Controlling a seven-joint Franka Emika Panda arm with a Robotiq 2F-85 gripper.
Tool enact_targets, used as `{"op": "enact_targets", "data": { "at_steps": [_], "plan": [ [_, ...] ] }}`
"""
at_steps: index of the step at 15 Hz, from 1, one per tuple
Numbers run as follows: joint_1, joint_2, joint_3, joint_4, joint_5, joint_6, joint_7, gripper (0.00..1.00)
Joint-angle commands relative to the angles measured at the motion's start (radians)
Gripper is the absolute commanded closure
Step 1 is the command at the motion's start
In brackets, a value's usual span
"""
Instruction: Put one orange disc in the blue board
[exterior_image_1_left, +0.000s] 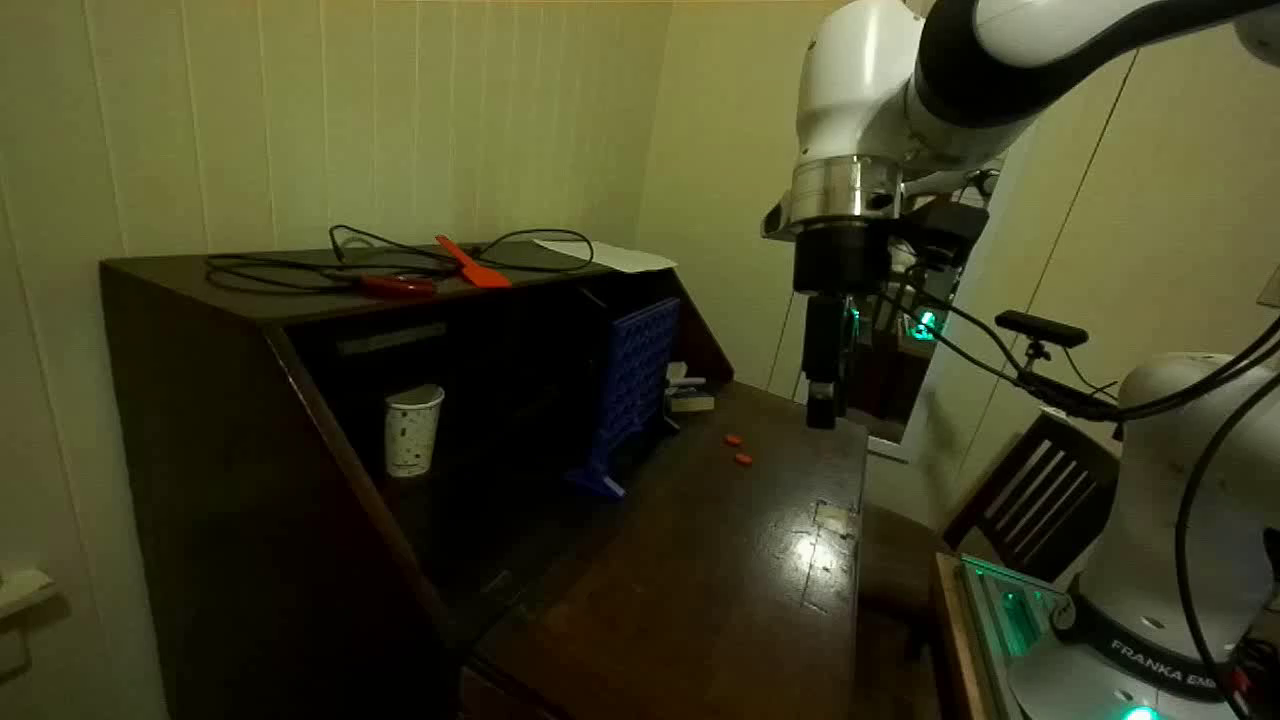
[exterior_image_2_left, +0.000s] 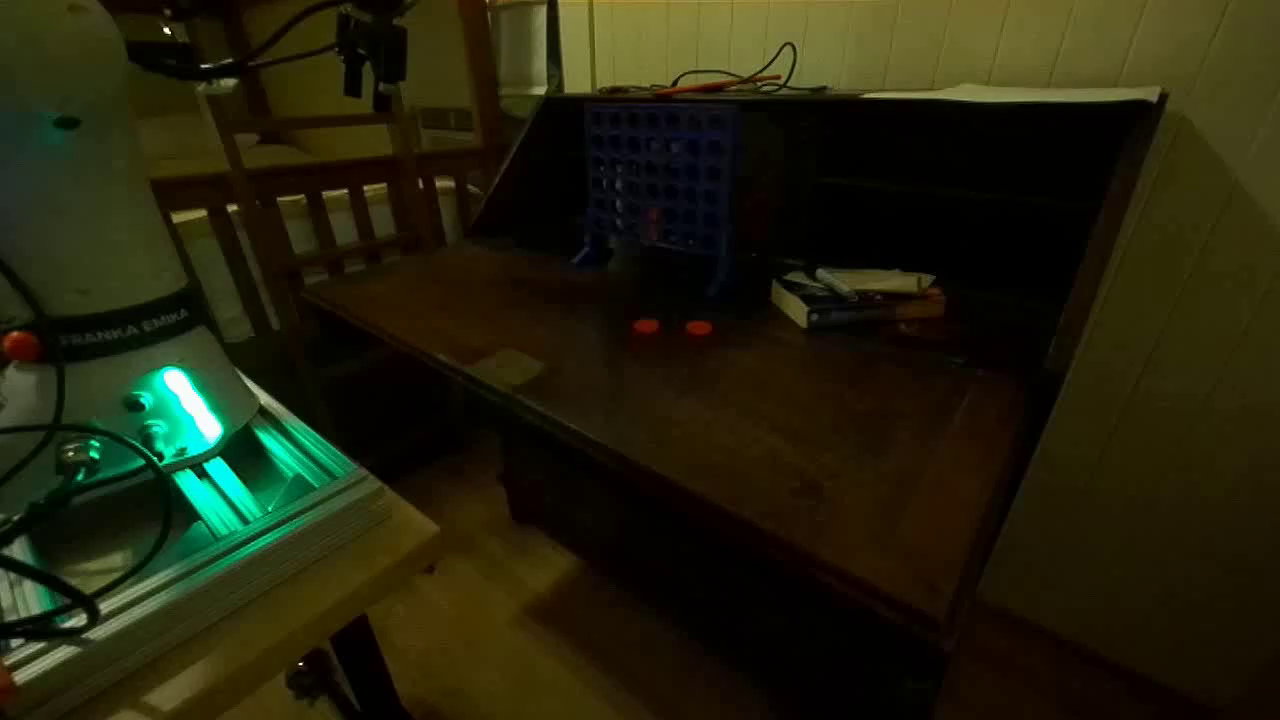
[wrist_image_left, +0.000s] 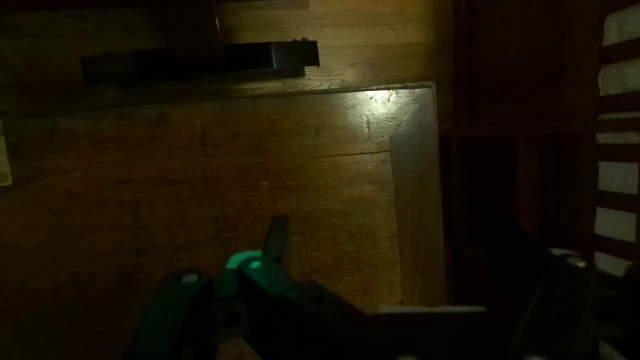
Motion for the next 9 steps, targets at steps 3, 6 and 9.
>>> {"op": "enact_targets", "data": {
  "at_steps": [3, 6, 9],
  "plan": [
    [-0.013, 0.0, 0.011, 0.002, 0.005, -0.003, -0.005, 0.0],
    [-0.04, 0.006, 0.005, -0.01, -0.008, 0.007, 0.03, 0.0],
    [-0.113, -0.004, -0.029, -0.053, -0.019, 0.036, 0.078, 0.0]
  ]
}}
